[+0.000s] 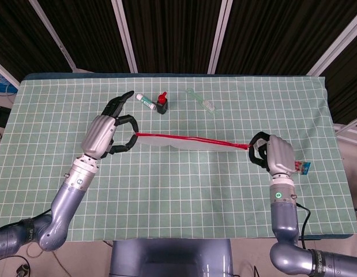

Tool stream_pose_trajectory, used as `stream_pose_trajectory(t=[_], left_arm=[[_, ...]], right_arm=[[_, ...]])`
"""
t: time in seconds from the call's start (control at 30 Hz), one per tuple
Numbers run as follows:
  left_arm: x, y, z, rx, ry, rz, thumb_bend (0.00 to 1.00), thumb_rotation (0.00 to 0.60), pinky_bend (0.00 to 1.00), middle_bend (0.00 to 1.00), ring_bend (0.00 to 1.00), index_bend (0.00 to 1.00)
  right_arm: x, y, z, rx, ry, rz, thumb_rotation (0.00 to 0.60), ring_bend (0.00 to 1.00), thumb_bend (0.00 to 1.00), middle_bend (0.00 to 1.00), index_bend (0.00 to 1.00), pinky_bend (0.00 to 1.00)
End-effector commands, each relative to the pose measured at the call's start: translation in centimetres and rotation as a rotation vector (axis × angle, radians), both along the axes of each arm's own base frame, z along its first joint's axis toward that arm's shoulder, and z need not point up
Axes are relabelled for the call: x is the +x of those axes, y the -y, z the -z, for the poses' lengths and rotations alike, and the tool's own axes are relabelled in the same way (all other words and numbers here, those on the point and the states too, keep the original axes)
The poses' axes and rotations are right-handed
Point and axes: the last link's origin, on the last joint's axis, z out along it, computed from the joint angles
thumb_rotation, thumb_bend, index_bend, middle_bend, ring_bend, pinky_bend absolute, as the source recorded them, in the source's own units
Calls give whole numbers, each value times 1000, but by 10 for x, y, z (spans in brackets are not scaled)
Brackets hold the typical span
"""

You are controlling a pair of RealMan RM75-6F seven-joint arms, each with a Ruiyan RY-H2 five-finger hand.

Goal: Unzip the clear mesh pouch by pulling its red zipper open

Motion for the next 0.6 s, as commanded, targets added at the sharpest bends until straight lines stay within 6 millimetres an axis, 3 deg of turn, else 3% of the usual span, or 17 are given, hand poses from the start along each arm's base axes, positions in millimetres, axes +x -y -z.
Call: stream_pose_trajectory(t=[0.03,0.5,0.53,0.6], left_arm=[[-13,0,-4,9,-18,-24,429,600,0,2,0,613],[-36,2,-10,14,-54,-67,405,600,0,0,0,568],[-37,2,-10,11,-63,-72,387,600,0,0,0,551],[-39,3,-9,3,-79,-81,305,600,0,0,0,492]], right_arm=[[-7,1,-8,-23,-2,16,600,1000,636,1000,692,1000],[-17,-2,-20,-35,-11,23,600,1000,624,1000,688,989],[-17,-2,-20,-37,-18,18,600,993,609,993,673,977],[-18,-3,-20,-32,-32,9,600,912,525,909,554,906]])
